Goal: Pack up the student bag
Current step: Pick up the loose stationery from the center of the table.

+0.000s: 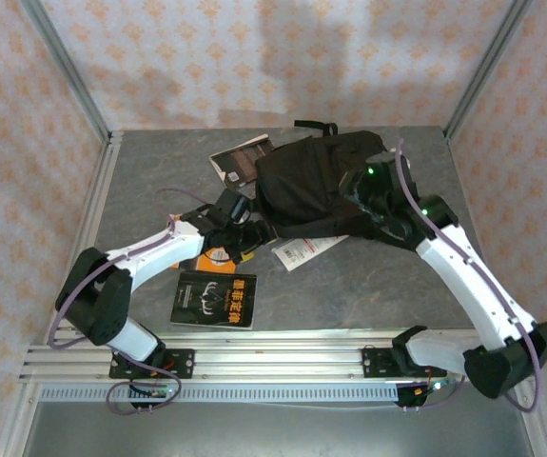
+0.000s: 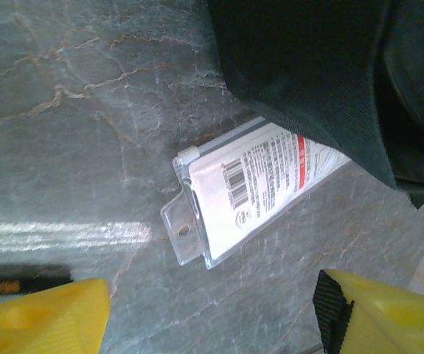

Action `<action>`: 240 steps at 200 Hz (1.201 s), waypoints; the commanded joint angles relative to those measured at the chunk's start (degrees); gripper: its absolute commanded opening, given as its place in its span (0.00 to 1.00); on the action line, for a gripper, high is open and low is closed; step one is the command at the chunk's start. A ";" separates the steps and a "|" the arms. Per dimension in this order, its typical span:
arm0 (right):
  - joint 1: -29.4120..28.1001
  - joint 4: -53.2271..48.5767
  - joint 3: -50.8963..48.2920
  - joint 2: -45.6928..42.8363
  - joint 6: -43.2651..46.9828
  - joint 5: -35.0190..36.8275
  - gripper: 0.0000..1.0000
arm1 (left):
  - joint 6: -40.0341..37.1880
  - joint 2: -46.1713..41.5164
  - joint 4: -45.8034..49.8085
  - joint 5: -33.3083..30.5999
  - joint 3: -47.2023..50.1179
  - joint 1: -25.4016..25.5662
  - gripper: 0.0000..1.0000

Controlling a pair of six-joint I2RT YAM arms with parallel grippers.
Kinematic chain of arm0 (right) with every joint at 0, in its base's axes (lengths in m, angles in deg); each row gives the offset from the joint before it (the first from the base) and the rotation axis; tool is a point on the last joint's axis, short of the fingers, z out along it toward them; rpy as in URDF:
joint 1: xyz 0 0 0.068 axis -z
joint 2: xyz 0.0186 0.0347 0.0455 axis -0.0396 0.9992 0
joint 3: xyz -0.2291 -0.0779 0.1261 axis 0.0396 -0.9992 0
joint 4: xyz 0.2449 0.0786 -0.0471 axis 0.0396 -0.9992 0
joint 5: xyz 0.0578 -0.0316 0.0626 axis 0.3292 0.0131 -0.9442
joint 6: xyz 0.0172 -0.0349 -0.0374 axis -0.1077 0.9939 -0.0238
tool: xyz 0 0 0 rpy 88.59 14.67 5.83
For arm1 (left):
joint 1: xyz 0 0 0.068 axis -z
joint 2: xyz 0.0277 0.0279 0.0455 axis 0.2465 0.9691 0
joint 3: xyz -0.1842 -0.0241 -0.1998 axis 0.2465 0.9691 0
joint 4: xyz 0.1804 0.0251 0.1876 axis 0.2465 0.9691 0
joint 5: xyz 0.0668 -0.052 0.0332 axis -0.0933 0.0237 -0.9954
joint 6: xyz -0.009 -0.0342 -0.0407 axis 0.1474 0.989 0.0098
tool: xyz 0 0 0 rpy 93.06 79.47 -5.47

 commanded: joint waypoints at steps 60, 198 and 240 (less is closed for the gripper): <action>-0.39 -2.37 -8.73 -8.78 -6.93 -3.68 0.62 | 3.13 12.04 -17.32 5.57 2.53 -0.01 0.68; -0.34 -5.15 -6.60 -4.00 -1.93 -5.08 0.59 | 1.74 22.66 -28.51 20.48 -0.48 -0.02 0.46; -0.30 -4.27 -6.49 -3.07 -1.90 -5.14 0.57 | 0.78 23.62 -27.05 19.44 -3.30 -0.03 0.26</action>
